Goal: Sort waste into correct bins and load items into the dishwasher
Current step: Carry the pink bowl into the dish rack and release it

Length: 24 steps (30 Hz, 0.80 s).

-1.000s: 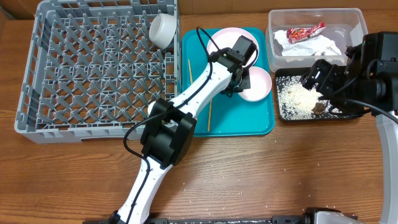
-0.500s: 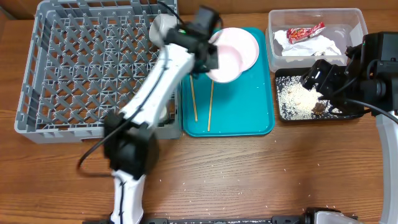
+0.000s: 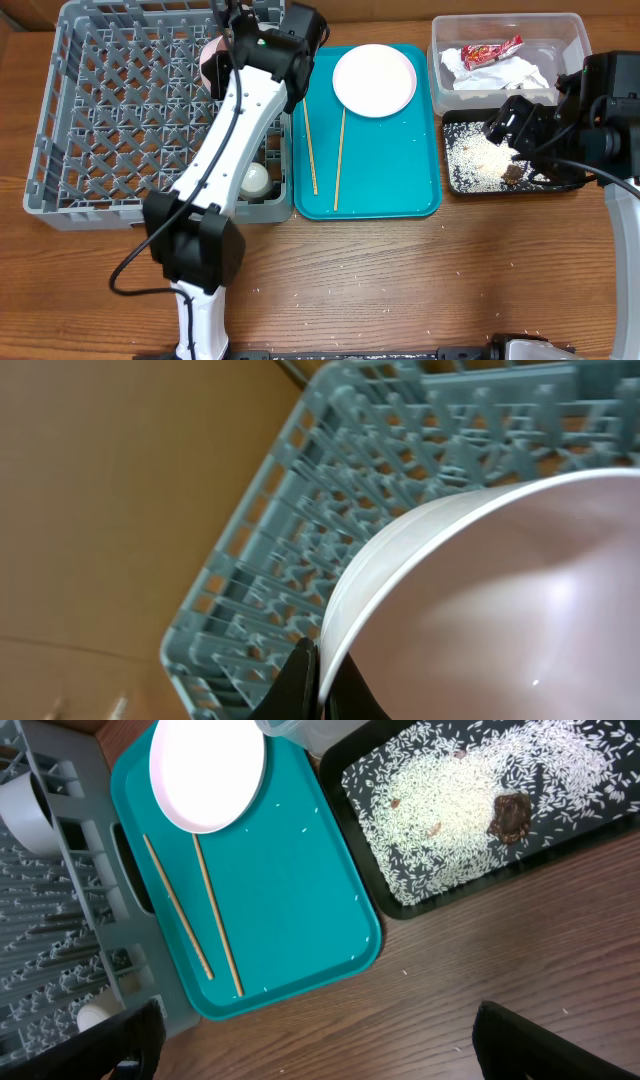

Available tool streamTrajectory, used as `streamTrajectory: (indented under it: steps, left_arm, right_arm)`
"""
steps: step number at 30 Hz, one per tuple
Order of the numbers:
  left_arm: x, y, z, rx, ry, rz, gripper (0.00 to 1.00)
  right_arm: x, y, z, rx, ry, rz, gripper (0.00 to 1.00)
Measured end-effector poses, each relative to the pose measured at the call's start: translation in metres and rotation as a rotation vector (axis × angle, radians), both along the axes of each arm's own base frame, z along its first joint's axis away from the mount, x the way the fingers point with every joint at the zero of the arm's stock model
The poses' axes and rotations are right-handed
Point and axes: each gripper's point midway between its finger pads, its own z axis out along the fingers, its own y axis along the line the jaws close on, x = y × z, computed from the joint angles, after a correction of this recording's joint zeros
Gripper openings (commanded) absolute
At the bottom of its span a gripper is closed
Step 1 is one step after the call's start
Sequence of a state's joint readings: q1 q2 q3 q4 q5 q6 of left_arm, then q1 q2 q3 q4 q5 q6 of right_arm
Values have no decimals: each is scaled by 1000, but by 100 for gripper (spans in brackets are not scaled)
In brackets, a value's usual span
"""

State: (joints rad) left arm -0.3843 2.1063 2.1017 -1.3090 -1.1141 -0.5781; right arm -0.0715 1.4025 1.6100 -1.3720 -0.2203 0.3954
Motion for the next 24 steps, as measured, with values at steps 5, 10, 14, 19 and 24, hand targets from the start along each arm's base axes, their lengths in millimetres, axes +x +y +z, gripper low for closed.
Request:
streamTrajectory:
  steps: [5,10,14,19,24]
  left_arm:
    - [1,6,-35,137,99,41,4]
    - [-3,9,-36,136,59,77,4]
    - [-2,10,-34,136,34,84,4]
    - [0,10,-29,157,8,87,4]
    - [2,10,-29,152,-6,88,4]
  right_arm:
    - [0,0,0,0,1,1,100]
    - [0,0,0,0,0,0,100]
    - [0,0,0,0,0,0,100]
    - [0,0,0,0,0,1,100]
    - [0,0,0,0,1,0,100]
